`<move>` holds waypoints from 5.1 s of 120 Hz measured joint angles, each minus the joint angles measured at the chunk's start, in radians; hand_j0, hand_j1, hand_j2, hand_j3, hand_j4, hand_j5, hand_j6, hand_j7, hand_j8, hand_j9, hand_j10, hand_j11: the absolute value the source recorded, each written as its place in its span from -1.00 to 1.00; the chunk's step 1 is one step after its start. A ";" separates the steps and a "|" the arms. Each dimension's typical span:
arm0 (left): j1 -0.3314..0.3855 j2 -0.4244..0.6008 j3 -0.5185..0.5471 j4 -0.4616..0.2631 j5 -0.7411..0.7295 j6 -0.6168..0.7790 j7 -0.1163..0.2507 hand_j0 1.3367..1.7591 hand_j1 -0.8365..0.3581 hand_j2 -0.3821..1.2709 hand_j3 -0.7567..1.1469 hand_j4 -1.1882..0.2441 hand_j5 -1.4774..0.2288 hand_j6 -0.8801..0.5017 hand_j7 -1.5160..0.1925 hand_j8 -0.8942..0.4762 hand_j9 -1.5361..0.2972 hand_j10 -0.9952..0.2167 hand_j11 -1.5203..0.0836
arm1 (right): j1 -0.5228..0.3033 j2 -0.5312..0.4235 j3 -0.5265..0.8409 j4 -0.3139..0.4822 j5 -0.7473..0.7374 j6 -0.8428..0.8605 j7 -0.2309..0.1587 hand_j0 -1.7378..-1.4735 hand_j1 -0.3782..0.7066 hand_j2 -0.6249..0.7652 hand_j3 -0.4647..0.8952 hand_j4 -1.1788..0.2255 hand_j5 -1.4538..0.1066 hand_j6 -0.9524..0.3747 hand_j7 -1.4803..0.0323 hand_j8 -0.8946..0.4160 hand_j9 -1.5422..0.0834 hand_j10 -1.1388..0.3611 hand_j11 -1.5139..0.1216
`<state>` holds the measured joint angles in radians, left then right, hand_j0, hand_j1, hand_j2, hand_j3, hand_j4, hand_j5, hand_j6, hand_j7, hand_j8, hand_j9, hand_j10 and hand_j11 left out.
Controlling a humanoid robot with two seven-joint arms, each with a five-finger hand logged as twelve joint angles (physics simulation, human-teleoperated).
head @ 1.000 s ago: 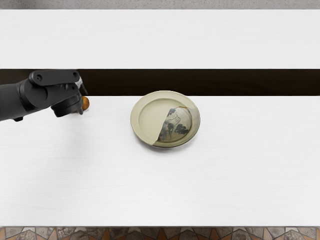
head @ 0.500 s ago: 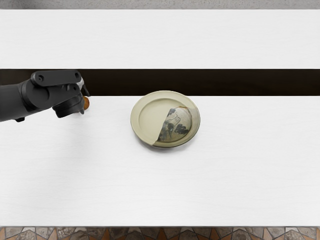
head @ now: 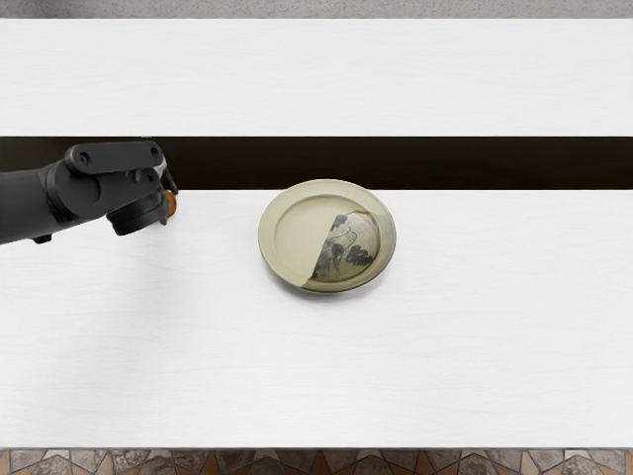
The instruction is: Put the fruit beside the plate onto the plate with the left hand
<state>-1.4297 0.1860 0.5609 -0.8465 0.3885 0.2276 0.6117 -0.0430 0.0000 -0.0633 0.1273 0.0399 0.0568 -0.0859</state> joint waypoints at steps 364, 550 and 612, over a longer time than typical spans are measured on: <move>-0.344 -0.186 -0.106 -0.178 -0.136 -0.161 -0.002 0.44 -0.04 -0.21 -0.20 -0.26 -0.67 -0.37 -0.63 -0.48 -0.65 -0.71 -0.64 | 0.000 0.000 0.000 0.000 0.000 0.000 0.000 -0.40 -0.89 -0.11 -0.32 0.64 0.82 0.40 0.92 0.33 0.86 0.49 0.81; -0.321 -0.171 -0.214 -0.241 -0.235 -0.210 -0.001 0.52 0.94 -0.52 -0.20 0.61 0.68 0.23 0.72 0.26 0.63 0.58 0.84 | 0.000 0.000 0.000 0.000 0.000 0.000 0.000 -0.40 -0.89 -0.11 -0.32 0.64 0.82 0.40 0.92 0.33 0.86 0.49 0.81; -0.189 0.317 -0.365 -0.243 -0.491 -0.696 -0.001 0.52 0.98 -0.54 -0.20 0.65 0.73 0.27 0.77 0.30 0.67 0.64 0.89 | 0.000 0.000 0.000 0.000 0.000 0.000 0.000 -0.40 -0.89 -0.11 -0.32 0.64 0.82 0.40 0.92 0.33 0.86 0.49 0.81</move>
<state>-1.6189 0.5034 0.1956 -1.0891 -0.1025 -0.4685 0.6109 -0.0429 0.0000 -0.0630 0.1273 0.0399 0.0568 -0.0859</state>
